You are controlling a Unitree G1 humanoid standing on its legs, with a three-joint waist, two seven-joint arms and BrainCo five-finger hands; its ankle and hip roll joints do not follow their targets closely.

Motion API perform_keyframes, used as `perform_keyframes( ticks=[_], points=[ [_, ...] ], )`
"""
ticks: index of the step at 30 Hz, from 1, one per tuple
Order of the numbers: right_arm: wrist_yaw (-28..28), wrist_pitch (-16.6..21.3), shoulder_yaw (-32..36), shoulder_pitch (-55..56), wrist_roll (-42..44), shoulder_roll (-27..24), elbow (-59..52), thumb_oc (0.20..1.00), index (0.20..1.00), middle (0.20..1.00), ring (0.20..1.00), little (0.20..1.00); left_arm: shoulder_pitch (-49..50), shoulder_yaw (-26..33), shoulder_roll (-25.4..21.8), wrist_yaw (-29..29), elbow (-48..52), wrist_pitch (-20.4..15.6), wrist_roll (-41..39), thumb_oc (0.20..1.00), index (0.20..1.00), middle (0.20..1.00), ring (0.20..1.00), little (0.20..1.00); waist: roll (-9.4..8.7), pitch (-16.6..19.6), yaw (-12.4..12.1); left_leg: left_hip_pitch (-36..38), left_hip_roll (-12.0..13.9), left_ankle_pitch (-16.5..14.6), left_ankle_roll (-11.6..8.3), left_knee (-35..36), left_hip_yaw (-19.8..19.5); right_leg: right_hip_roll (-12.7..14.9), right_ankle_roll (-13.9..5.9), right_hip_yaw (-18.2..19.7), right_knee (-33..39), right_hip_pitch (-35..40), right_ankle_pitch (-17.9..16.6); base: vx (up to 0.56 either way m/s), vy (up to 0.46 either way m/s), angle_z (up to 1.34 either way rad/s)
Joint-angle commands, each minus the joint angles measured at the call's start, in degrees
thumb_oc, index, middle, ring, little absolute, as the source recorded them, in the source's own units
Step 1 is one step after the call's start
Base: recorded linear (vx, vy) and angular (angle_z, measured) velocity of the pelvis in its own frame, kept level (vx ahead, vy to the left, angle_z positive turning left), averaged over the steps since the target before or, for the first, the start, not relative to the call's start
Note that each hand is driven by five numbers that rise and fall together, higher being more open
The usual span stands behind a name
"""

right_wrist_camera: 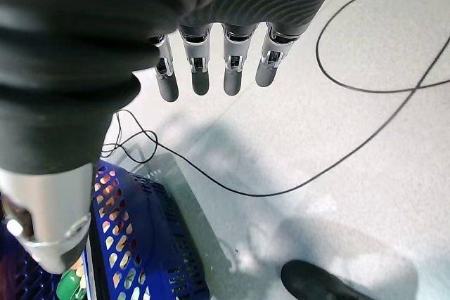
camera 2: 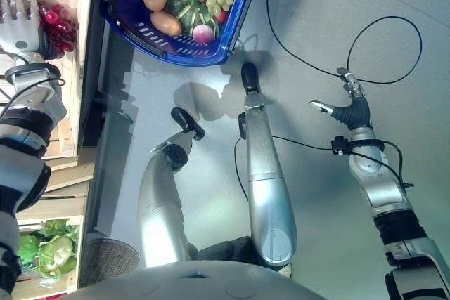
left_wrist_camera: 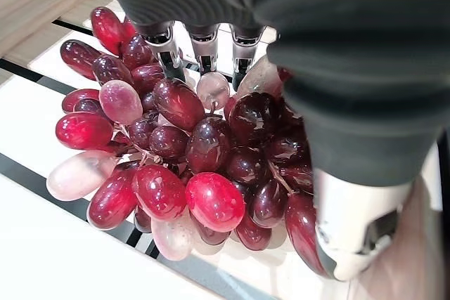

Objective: Pick up fruits and vegetables into the basket

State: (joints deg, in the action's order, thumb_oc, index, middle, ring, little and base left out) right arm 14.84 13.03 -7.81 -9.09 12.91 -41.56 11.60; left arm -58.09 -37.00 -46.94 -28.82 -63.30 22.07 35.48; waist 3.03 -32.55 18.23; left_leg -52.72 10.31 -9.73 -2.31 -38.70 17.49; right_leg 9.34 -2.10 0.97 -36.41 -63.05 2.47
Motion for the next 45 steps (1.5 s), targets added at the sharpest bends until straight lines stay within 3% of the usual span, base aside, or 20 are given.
perform_keyframes(
  ticks=[1,4,6,15,17,20,24,26,29,30,32,34,37,41,45],
  points=[
    [0.6,3.0,-1.6,0.5,2.0,-1.5,0.1,1.000,1.000,1.000,1.000,1.000,3.8,1.0,-1.6,2.5,-7.5,4.2,-0.6,1.000,1.000,1.000,1.000,1.000,-1.18,2.8,0.7,-4.3,0.3,-3.4,-1.45,-3.9,-2.7,-0.5,-3.83,2.3,1.8,-0.6,1.2,0.00,0.000,0.00],
    [1.0,3.1,-2.0,0.1,2.3,-1.5,0.3,1.000,1.000,1.000,1.000,1.000,3.7,0.8,-1.3,1.4,-8.1,6.1,2.4,1.000,1.000,1.000,1.000,1.000,-1.28,2.8,0.7,-5.2,0.3,-3.6,-1.36,-4.4,-3.0,-0.7,-3.70,2.4,1.7,-1.4,1.1,0.00,0.000,0.00],
    [1.3,3.2,-2.3,-0.4,2.3,-1.5,1.0,1.000,1.000,1.000,1.000,1.000,3.6,0.5,-1.3,0.4,-8.3,9.7,6.2,1.000,1.000,1.000,1.000,1.000,-1.26,2.8,0.6,-5.8,0.2,-3.7,-1.29,-4.7,-3.2,-0.8,-3.61,2.5,1.6,-1.9,0.9,-0.01,0.008,-0.02],
    [3.2,5.5,-3.9,-1.6,3.4,-1.2,3.0,1.000,1.000,1.000,1.000,1.000,3.1,-0.6,-1.6,-0.7,-7.6,19.7,18.3,1.000,1.000,1.000,1.000,1.000,-1.81,2.8,0.2,-8.4,-0.1,-4.3,-0.95,-5.9,-4.2,-1.2,-3.40,2.2,1.4,-3.7,0.6,0.00,0.000,0.00],
    [3.5,6.0,-4.2,-1.8,3.8,-1.2,3.3,1.000,1.000,1.000,1.000,1.000,3.2,-1.0,-1.5,1.6,-7.4,20.3,20.2,0.200,0.200,0.200,0.200,0.200,-1.84,2.8,0.1,-8.8,-0.2,-4.5,-0.87,-6.1,-4.4,-1.2,-3.37,2.2,1.4,-4.0,0.5,0.00,0.000,0.00],
    [3.1,6.8,-3.8,-1.4,3.7,-0.9,3.6,1.000,1.000,1.000,1.000,1.000,4.6,-1.8,-1.2,2.5,-5.8,20.5,20.8,0.200,0.200,0.200,0.200,0.200,-1.77,2.8,-0.1,-9.0,-0.4,-4.8,-0.76,-6.5,-4.8,-1.2,-3.38,2.3,1.1,-4.1,0.6,0.00,0.000,0.00],
    [2.9,8.0,-3.8,-0.8,2.8,-0.5,3.5,1.000,1.000,1.000,1.000,1.000,5.9,-1.8,-1.1,-1.4,-4.3,17.8,16.0,0.200,0.200,0.200,0.200,0.200,-1.92,2.8,-0.5,-7.9,-0.5,-4.6,-0.75,-5.8,-5.0,-1.0,-3.61,1.9,1.5,-2.8,0.5,-0.01,0.004,-0.03],
    [2.7,9.0,-3.4,0.2,1.8,-0.4,3.3,1.000,1.000,1.000,1.000,1.000,7.0,-0.7,-1.3,-5.3,-2.8,13.9,9.8,0.200,0.200,0.200,0.200,0.200,-2.01,2.8,-0.9,-6.5,-0.6,-4.3,-0.83,-5.2,-5.0,-0.6,-3.85,1.5,1.8,-1.1,0.6,0.00,0.000,0.00],
    [2.5,9.1,-3.1,0.7,1.3,-0.3,2.9,1.000,1.000,1.000,1.000,1.000,7.8,0.0,-1.4,-8.5,-2.2,10.8,4.5,0.200,0.200,0.200,0.200,0.200,-2.01,2.8,-1.0,-5.4,-0.7,-4.2,-0.91,-4.7,-5.0,-0.3,-3.96,1.3,2.0,-0.1,0.7,0.00,0.000,0.00],
    [2.3,9.1,-2.7,1.7,0.5,0.0,1.8,1.000,1.000,1.000,1.000,1.000,9.0,2.3,-1.4,-12.5,-0.5,4.9,-5.2,0.200,0.200,0.200,0.200,0.200,-2.10,2.8,-1.4,-3.7,-0.7,-3.9,-0.96,-4.0,-5.1,0.1,-4.07,0.9,2.4,1.7,0.8,0.01,0.000,0.05],
    [1.9,8.9,-2.0,2.8,0.0,0.2,0.4,1.000,1.000,1.000,1.000,1.000,10.1,6.3,-1.6,-13.6,1.6,-2.1,-14.8,0.200,0.200,0.200,0.200,0.200,-2.24,2.8,-1.9,-1.7,-0.8,-3.7,-1.05,-3.4,-5.2,0.6,-4.33,0.3,2.9,3.9,1.0,0.01,-0.014,0.07],
    [1.6,8.8,-1.5,3.5,-0.8,0.8,-0.2,1.000,1.000,1.000,1.000,1.000,11.4,10.2,-1.5,-12.9,2.8,-7.2,-20.6,0.200,0.200,0.200,0.200,0.200,-2.43,2.8,-2.4,0.2,-0.8,-3.5,-1.09,-2.8,-5.2,1.0,-4.46,-0.3,3.5,5.9,1.0,0.01,-0.023,0.06],
    [1.0,7.9,-0.4,4.8,-2.7,1.7,-2.0,1.000,1.000,1.000,1.000,1.000,15.2,19.5,-0.8,-8.6,5.4,-19.4,-29.7,0.200,0.200,0.200,0.200,0.200,-2.72,2.8,-3.3,4.7,-1.0,-2.9,-1.22,-1.4,-5.4,1.7,-4.66,-1.7,4.6,10.8,1.4,0.00,-0.017,0.11],
    [-0.6,6.0,1.6,5.9,-4.8,2.8,-4.5,1.000,1.000,1.000,1.000,1.000,20.1,27.2,0.9,-3.5,10.5,-28.0,-41.9,0.200,0.200,0.200,0.200,0.200,-3.00,2.8,-4.5,9.6,-1.5,-2.0,-1.35,1.0,-5.7,2.1,-4.81,-2.6,6.1,16.0,1.5,0.01,-0.028,0.07],
    [-3.4,0.4,3.9,6.8,-9.1,3.6,-8.9,1.000,1.000,1.000,1.000,1.000,28.4,33.8,3.9,3.4,21.0,-37.0,-52.5,0.200,0.200,0.200,0.200,0.200,-3.07,2.8,-6.3,16.1,-2.3,-1.3,-1.29,4.1,-6.3,2.5,-5.04,-3.7,8.3,23.2,1.7,0.01,-0.029,0.06]
  ],
)
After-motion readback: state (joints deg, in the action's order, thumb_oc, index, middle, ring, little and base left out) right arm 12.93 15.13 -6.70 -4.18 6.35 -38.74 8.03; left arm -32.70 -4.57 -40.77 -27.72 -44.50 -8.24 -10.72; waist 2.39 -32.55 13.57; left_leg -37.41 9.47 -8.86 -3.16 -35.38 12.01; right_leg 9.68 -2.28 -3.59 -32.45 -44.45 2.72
